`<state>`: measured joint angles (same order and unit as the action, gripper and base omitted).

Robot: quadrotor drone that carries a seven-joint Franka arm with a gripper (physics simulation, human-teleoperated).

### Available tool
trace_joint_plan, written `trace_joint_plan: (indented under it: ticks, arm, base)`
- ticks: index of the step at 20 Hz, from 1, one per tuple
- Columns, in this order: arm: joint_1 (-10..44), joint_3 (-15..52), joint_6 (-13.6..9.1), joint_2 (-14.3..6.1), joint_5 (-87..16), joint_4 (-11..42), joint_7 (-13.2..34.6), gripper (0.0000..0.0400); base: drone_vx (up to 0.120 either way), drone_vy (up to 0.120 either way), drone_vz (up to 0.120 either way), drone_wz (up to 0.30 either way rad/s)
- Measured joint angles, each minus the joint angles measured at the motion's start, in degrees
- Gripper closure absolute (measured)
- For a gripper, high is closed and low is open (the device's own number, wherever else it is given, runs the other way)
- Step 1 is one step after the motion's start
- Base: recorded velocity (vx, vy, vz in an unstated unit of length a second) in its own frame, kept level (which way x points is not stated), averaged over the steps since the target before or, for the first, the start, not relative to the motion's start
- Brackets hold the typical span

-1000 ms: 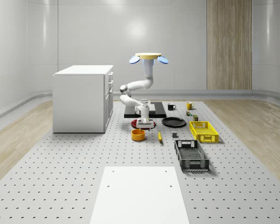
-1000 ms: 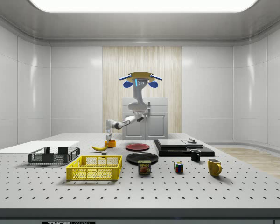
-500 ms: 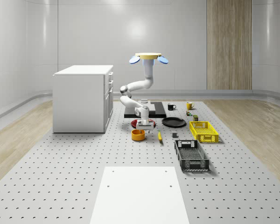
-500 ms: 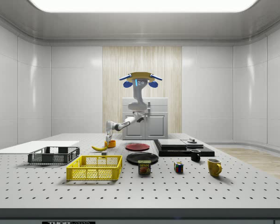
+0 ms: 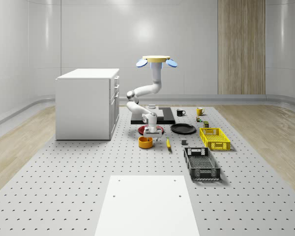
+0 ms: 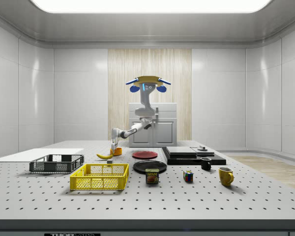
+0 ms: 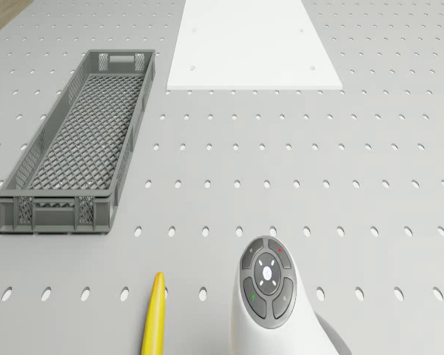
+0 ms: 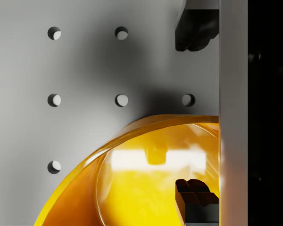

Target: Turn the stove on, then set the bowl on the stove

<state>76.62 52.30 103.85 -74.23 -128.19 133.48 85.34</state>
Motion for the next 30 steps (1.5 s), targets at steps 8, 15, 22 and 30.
trace_joint_plan:
  ticks: [8,15,22,30]
  arm:
    - [0.0,0.2,0.0,0.2,0.1,-0.5,-0.5,0.0169]
    - [-0.1,0.3,-0.1,0.4,0.1,-0.5,-0.6,0.0277]
    - [-0.2,0.3,-0.2,0.4,0.1,-0.5,-0.7,0.0296]
    - [-0.7,1.3,-1.2,-0.1,0.9,0.9,-0.6,0.0299]
  base:
    - [0.0,0.0,0.0,0.0]
    - [0.0,0.0,0.0,0.0]
    - [0.0,0.0,0.0,0.0]
    - [0.0,0.0,0.0,0.0]
